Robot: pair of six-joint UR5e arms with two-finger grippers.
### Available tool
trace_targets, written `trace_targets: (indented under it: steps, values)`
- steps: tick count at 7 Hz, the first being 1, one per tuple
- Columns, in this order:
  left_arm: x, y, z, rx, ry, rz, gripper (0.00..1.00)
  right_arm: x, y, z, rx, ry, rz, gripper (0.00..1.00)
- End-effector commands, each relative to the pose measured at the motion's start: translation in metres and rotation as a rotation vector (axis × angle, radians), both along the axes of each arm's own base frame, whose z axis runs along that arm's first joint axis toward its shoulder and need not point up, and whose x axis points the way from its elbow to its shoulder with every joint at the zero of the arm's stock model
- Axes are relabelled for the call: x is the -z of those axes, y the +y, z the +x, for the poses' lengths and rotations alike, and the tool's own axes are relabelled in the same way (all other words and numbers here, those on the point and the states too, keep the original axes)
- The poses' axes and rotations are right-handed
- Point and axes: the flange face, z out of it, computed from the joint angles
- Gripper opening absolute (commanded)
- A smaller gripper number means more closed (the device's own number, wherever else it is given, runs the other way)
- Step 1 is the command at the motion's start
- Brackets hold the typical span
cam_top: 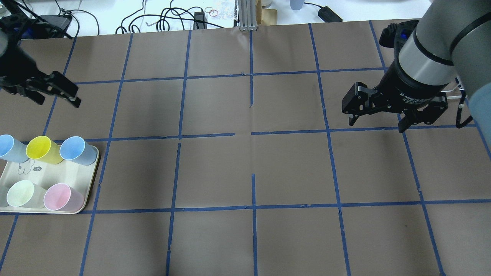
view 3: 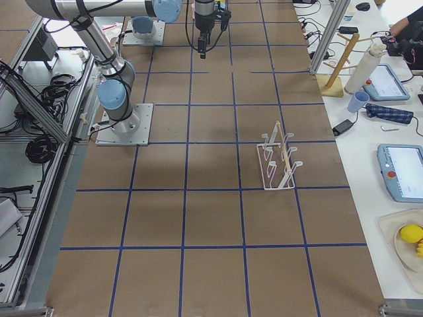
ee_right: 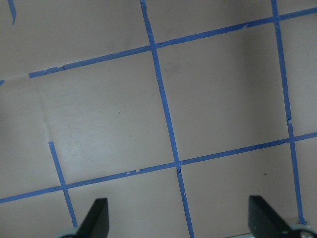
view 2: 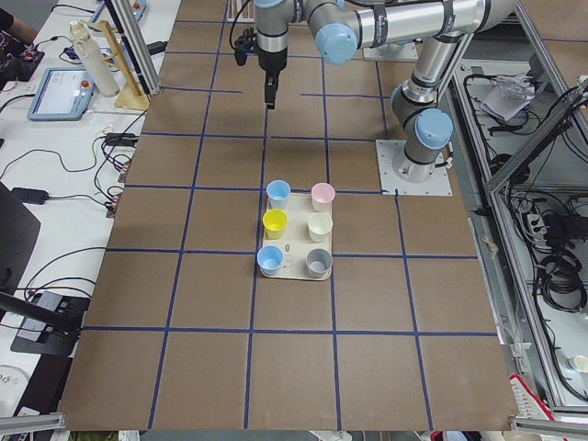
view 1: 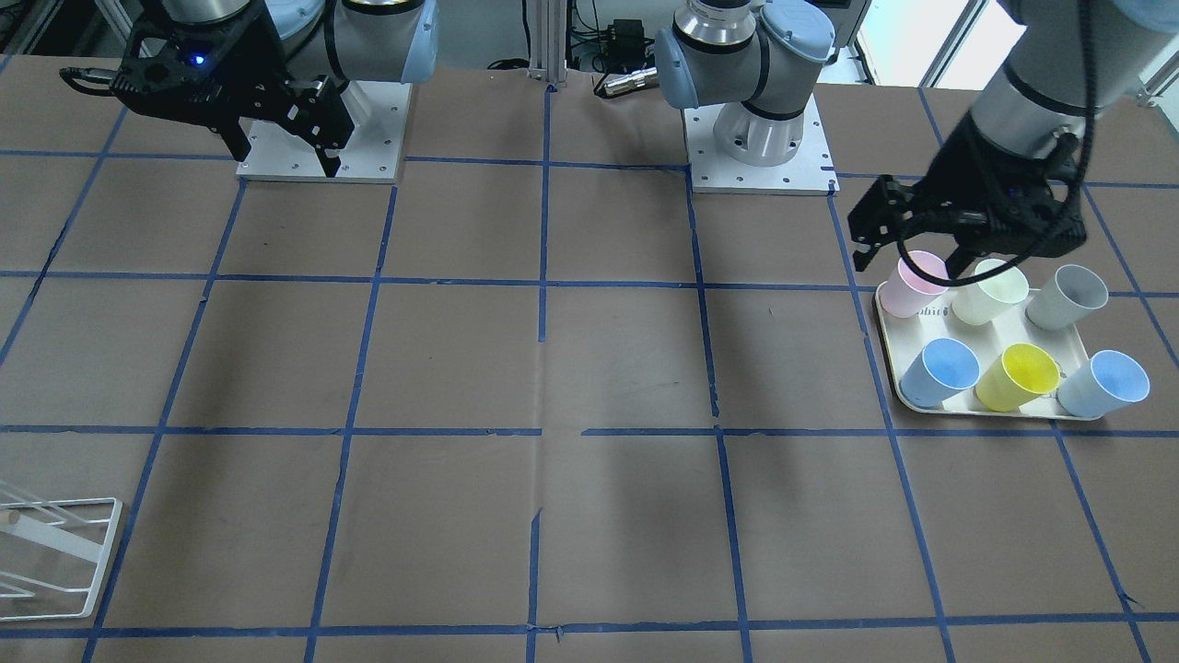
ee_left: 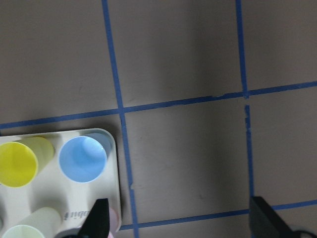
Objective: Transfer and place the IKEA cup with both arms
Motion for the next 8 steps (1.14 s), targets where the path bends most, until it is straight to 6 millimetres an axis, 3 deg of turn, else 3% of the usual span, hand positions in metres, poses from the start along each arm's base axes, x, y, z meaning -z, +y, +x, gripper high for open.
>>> trace_targets:
  steps: [1, 3, 8]
  values:
    - [-0.0199, 0.003, -0.0703, -0.066, 0.01, -0.017, 1.0, -0.0008, 0.0004, 0.0, -0.007, 0.004, -0.001, 1.0]
    - [-0.0255, 0.0128, -0.0754, -0.061, 0.005, 0.035, 1.0, -0.0019, -0.0003, -0.0008, -0.005, 0.005, -0.006, 1.0]
    - [-0.0248, 0.0092, -0.0698, -0.075, -0.029, 0.036, 1.0, -0.001, -0.0007, -0.0008, -0.005, -0.001, -0.001, 1.0]
